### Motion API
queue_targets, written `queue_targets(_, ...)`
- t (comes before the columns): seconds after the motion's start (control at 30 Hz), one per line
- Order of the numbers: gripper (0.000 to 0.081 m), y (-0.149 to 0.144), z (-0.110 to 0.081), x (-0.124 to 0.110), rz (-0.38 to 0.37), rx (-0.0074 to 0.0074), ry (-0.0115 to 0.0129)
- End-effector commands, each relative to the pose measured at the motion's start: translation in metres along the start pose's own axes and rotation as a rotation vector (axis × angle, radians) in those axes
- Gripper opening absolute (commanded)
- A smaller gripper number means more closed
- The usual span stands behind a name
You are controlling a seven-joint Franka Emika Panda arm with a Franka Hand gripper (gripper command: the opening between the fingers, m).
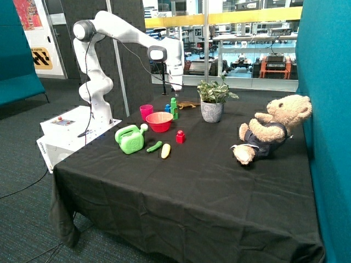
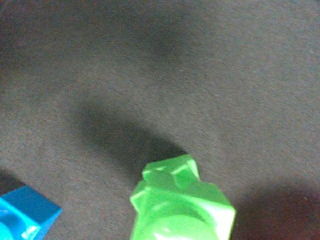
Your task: Stack green blocks
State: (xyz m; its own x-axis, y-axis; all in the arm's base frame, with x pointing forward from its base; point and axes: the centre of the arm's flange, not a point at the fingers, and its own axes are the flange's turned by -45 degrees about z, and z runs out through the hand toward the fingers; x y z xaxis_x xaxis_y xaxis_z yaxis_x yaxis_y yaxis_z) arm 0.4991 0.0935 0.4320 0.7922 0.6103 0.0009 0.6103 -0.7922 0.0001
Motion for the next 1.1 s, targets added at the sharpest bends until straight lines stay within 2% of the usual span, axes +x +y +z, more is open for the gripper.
queue_targets(0.0,0.0808,0.016,-0.011,-0.006,0.093,0.0000,-0.0009)
queue_targets(0.33,0.0808,0.023,-0.027,-0.012,0.193,0.0000,-0.0009)
queue_targets(0.6,0.0808,0.020,-0.030,-0.020,0.190,0.0000,-0.0009)
queue_targets(0.63,0.0808,0.016,-0.026,-0.019,0.381,-0.0001,-0.0009)
queue_targets(0.67,0.0808,0.015,-0.023,-0.019,0.360,-0.0001,-0.0009)
queue_targets(0.7,0.0808,0.017,-0.025,-0.020,0.204,0.0000,-0.0009)
queue_targets(1.07,0.0808,0.029,-0.016,-0.021,0.227,0.0000,-0.0009)
